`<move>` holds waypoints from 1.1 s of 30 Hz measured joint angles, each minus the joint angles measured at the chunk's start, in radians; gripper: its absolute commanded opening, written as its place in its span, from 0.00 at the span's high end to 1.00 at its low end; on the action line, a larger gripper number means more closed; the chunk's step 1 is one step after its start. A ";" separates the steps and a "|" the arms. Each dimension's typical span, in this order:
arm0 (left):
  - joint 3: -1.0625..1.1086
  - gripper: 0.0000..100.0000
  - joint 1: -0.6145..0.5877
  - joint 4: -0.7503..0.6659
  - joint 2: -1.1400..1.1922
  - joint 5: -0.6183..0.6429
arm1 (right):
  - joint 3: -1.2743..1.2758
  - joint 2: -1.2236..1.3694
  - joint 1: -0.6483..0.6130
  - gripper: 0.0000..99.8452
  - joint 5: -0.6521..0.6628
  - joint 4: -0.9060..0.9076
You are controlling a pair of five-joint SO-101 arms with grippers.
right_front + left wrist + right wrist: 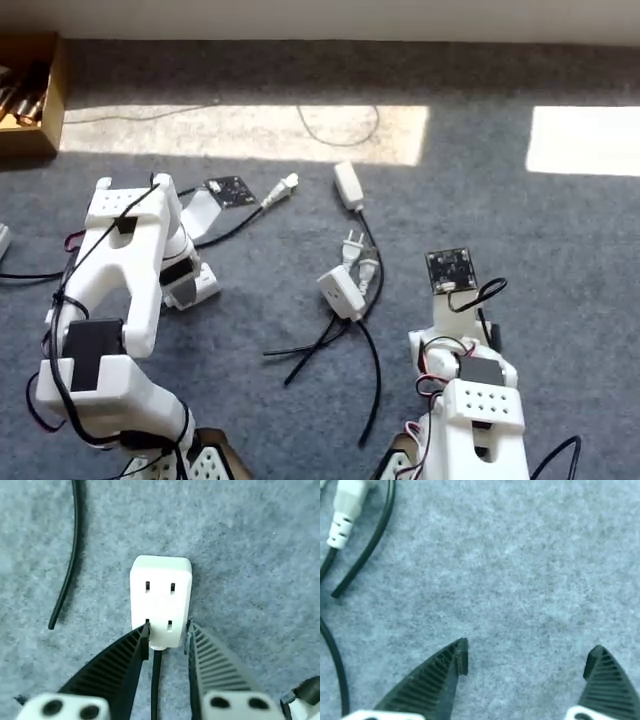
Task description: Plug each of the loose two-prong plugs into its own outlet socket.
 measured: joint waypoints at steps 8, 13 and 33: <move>0.000 0.68 0.000 -0.009 0.000 0.000 | 0.000 0.000 0.000 0.64 0.000 0.000; 0.000 0.68 0.000 -0.009 0.000 0.000 | 0.000 0.000 0.000 0.64 0.000 0.000; -0.014 0.68 -0.058 -0.017 0.006 -0.002 | 0.000 0.000 0.000 0.64 0.000 0.000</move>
